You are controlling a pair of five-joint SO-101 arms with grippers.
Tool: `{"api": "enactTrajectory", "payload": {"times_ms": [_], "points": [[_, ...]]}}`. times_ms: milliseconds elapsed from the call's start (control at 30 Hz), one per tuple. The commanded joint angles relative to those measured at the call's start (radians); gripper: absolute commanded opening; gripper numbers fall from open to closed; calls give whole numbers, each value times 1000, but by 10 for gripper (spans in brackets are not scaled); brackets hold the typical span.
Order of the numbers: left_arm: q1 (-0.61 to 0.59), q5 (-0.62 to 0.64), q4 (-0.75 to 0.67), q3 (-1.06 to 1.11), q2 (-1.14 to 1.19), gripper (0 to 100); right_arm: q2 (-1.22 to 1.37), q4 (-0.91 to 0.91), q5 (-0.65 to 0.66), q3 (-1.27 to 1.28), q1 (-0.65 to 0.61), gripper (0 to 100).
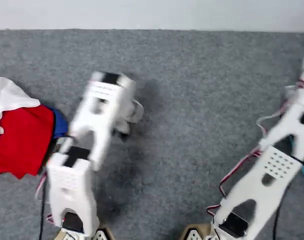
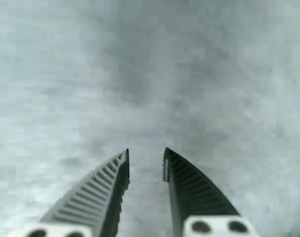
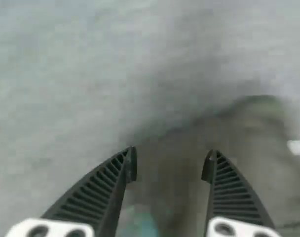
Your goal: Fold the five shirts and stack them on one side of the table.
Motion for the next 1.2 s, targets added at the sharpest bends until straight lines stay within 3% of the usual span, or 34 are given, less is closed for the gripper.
{"api": "enactTrajectory", "payload": {"times_ms": [0, 167, 300, 467, 667, 833, 1000, 1167], "points": [[-351, 12, 23, -133, -141, 111, -79, 147, -23, -71, -131, 230], [-715, -40, 23, -185, -176, 112, -139, 145, -236, -48, -186, 230], [-951, -178, 9, -263, -170, 112, -183, 147, -249, 87, -199, 232], [-1129, -241, -81, -374, -172, 112, -308, 145, -226, 443, -193, 234], [-1192, -241, -178, -397, -152, 125, -479, 143, -38, 855, -236, 234], [-1177, -245, -232, -390, -41, 201, -559, 143, -18, 1014, -275, 232], [-1191, -373, -364, -390, 137, 201, -621, 143, -18, 1096, -274, 232], [-1189, -422, -437, -466, 242, 62, -705, 145, -18, 1151, -274, 231]]}}
